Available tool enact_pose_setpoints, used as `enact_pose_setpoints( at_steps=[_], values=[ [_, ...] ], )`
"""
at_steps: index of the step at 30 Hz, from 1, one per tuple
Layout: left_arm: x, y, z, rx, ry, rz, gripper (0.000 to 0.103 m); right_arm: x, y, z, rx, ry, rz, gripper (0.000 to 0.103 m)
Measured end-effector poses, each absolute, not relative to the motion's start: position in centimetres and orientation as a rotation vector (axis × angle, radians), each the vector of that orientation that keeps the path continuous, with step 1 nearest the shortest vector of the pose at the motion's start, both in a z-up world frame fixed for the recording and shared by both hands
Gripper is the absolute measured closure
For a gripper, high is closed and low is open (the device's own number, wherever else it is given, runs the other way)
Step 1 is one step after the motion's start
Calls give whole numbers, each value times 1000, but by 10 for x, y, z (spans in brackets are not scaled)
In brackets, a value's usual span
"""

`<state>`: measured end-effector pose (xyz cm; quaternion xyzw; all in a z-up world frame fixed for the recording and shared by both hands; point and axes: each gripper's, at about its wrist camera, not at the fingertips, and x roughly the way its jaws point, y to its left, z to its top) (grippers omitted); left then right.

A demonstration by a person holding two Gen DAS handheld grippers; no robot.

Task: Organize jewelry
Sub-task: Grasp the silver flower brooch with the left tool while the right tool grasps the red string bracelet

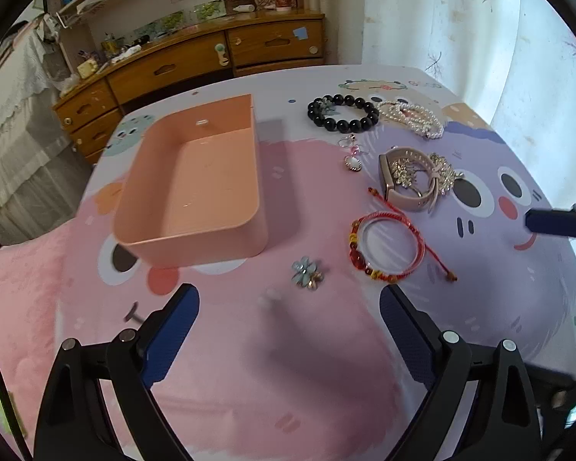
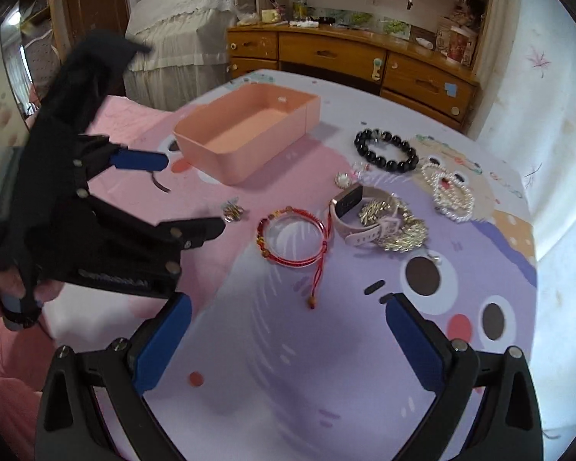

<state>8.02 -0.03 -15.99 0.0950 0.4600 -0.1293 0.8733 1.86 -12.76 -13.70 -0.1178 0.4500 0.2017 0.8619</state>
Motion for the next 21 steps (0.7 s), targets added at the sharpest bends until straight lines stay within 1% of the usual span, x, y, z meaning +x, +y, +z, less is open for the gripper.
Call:
enact_pose_setpoints(
  at_steps=[1,3,5,6,8,10,11,13,14,15,16,17,18,21],
  values=[
    [83,0,-161,190,952,-288,9,22,-126,-144,-237,946,429,1],
    [88,-4,-166,189,932,-318,13,27,-123,-155,-231,954,427,1],
    [93,-6,-171,190,931,-333,25,32,-119,-163,-242,959,423,2],
    [95,-8,-173,188,937,-344,28,34,-117,-166,-244,960,416,2],
    [99,-10,-179,182,954,-361,40,39,-115,-171,-230,961,412,2],
    [102,-12,-183,179,963,-372,46,44,-112,-173,-221,957,408,2],
    [103,-13,-185,180,962,-368,51,46,-111,-174,-219,955,403,2],
    [106,-13,-190,179,982,-358,55,51,-109,-176,-206,951,397,2],
    [107,-12,-191,171,995,-358,62,53,-108,-177,-205,955,397,2],
    [110,-10,-193,152,1018,-356,66,56,-106,-179,-207,962,395,3],
    [109,-8,-193,144,1020,-348,73,58,-104,-180,-207,966,385,6],
    [110,-6,-192,134,1020,-341,82,60,-103,-181,-202,968,381,6],
    [112,-4,-193,116,1031,-340,86,63,-102,-181,-186,971,381,7],
    [114,1,-190,97,1040,-337,87,71,-100,-184,-160,982,368,7]
  ],
)
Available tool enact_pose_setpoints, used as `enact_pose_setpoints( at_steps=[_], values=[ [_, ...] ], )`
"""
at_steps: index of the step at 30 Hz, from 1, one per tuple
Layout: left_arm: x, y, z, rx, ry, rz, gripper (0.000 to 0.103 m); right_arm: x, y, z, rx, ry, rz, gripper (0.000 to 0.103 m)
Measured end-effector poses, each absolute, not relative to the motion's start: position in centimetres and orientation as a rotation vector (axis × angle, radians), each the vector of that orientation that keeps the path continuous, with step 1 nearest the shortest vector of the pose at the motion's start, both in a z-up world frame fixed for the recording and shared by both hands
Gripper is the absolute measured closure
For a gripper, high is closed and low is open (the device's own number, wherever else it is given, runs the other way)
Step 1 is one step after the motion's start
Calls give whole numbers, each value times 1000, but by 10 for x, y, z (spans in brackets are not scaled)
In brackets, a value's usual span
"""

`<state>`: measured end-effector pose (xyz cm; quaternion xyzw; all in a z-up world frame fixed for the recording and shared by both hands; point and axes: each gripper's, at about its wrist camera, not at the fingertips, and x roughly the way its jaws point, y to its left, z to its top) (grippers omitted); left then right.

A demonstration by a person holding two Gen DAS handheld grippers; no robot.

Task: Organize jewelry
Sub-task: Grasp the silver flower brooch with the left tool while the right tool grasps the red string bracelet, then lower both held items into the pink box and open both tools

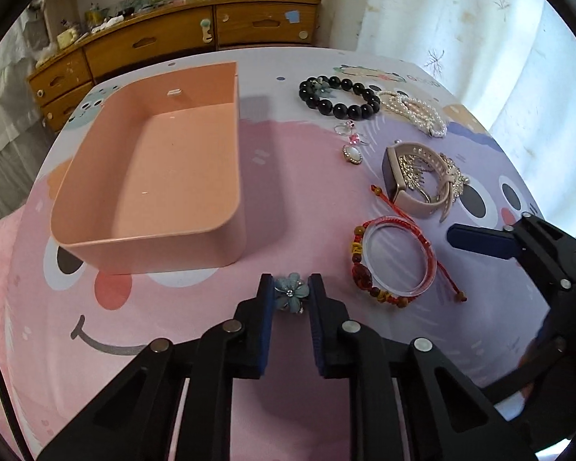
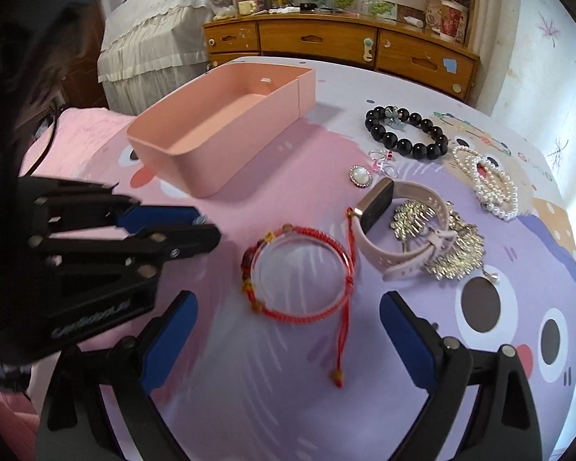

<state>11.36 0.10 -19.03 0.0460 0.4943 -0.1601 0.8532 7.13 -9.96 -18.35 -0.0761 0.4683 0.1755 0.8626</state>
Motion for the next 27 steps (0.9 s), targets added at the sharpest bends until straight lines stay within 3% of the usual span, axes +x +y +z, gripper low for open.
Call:
enact_pose_setpoints(
  at_steps=[5,7,9,18,27],
  values=[
    [111,15,-179,109,1013,-313,88,82,-100,-187,-127,984,314,20],
    [111,23,-173,95,1013,-314,88,82,-99,-187,-138,974,289,33],
    [110,31,-166,87,1005,-314,88,82,-98,-186,-148,971,278,40],
    [116,52,-131,69,921,-351,88,83,-88,-170,-98,985,299,41],
    [139,69,-102,34,836,-372,88,98,-64,-115,15,858,319,40]
  ],
)
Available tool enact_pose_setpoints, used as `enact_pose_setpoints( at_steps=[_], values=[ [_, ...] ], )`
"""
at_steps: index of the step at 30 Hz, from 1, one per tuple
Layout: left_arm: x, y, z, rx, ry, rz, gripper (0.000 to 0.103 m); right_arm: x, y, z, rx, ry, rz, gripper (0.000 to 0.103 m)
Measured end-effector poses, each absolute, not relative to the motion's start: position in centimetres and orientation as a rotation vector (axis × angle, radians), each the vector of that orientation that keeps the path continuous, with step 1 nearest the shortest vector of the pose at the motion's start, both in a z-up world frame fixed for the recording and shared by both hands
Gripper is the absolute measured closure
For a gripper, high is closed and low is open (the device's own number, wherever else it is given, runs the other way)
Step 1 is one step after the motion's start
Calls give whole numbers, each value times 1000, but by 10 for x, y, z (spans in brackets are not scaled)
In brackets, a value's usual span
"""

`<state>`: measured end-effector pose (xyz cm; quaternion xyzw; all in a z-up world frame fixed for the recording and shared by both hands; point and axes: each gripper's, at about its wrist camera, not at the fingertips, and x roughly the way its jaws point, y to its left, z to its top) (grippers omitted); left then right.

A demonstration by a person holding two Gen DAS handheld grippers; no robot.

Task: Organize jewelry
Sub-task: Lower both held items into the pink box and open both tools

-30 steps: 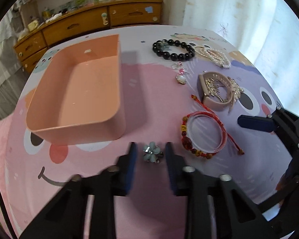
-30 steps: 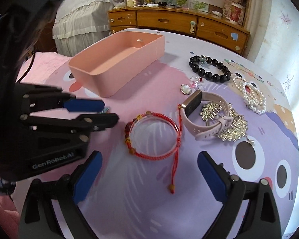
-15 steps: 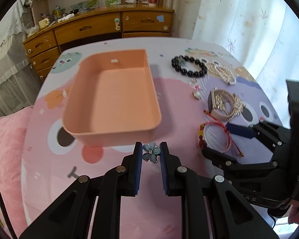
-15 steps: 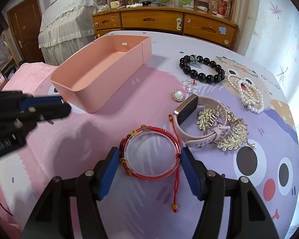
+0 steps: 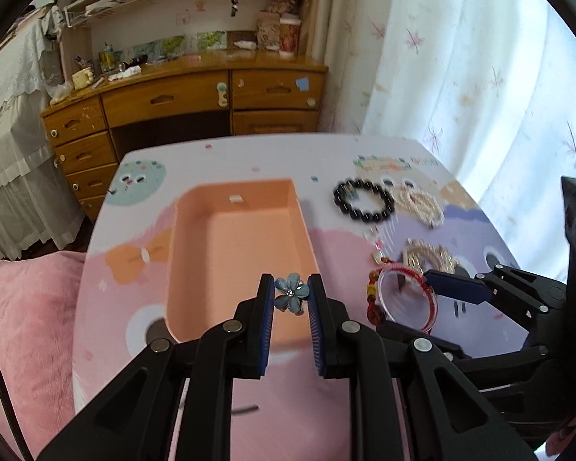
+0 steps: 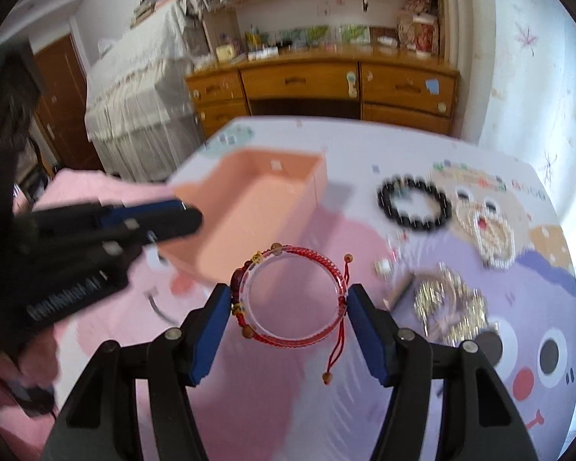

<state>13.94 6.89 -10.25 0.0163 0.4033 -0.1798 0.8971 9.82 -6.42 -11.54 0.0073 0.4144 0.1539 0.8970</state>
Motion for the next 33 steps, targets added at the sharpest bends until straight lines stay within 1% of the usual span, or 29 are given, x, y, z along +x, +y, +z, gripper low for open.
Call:
enact_pose_setpoints(
  at_steps=[5,13,14,15,16,18,20,22,25,33],
  values=[
    [155,85,-99,6,818,-349,87,118,-50,-95,32,771,324,40],
    [172,113,-106,-30,838,-284,86,153,-25,-88,-3,711,373,40],
    [173,115,-108,-28,849,-263,80,157,-23,-89,-5,721,382,40],
    [174,117,-109,-28,859,-247,71,161,-22,-92,-3,738,398,39],
    [176,120,-111,-34,871,-234,66,164,-22,-94,3,750,409,38],
    [178,128,-113,-62,883,-229,49,166,-24,-96,23,762,418,35],
    [178,133,-113,-84,879,-225,41,165,-27,-98,36,768,411,32],
    [177,133,-112,-92,876,-228,37,161,-29,-98,42,772,408,31],
    [175,124,-114,-70,880,-239,33,152,-36,-100,47,783,392,31],
    [156,87,-122,-69,942,-317,33,122,-70,-113,4,852,300,31]
  ],
)
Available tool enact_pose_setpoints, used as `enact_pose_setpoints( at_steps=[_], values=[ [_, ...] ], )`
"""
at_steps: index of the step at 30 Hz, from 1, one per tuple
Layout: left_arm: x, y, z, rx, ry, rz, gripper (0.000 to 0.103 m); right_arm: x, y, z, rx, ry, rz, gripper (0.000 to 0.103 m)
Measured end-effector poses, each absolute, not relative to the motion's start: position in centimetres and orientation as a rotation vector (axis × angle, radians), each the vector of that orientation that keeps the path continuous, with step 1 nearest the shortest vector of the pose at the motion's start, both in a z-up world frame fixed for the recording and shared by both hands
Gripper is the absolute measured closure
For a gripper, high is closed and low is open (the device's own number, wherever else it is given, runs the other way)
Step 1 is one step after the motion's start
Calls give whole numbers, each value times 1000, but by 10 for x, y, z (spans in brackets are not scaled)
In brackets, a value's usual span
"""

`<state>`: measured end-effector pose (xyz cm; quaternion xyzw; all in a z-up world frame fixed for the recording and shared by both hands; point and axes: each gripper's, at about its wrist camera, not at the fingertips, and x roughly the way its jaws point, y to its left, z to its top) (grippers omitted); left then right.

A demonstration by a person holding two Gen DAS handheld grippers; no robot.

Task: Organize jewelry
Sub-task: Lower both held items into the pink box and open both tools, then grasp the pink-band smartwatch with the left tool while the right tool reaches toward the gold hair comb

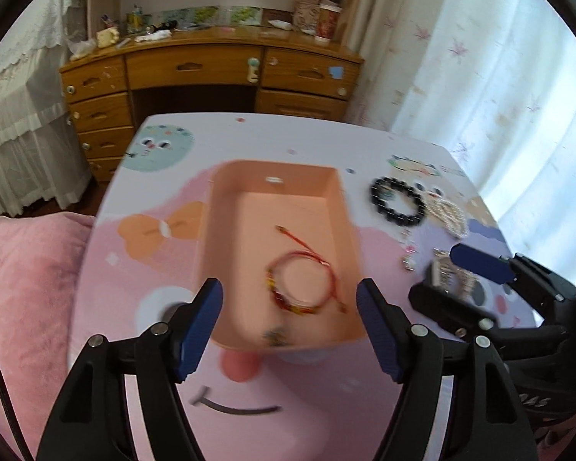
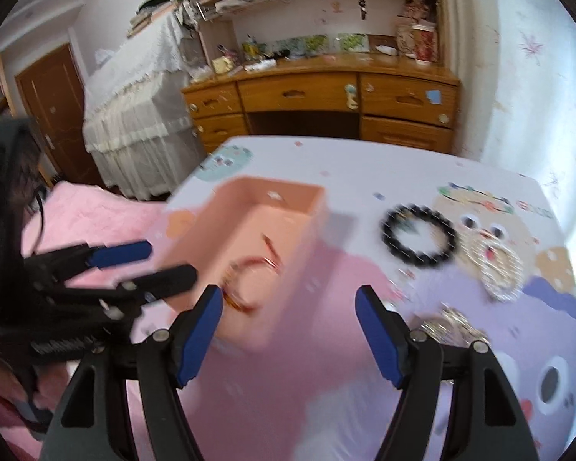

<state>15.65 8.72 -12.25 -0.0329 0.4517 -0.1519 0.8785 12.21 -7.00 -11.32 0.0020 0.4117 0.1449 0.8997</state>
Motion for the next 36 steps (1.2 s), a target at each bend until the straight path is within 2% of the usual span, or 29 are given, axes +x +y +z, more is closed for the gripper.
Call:
enact_pose_setpoints(
  at_steps=[12,20,36],
  values=[
    [134,0,-115,-32,988,-486,33,75,-117,-131,-379,882,284,31],
    [144,-50,-142,-62,1128,-439,33,69,-139,-150,-530,869,327,31],
    [189,-92,-183,-20,1190,-372,36,103,-193,-184,-409,904,483,29]
  ],
)
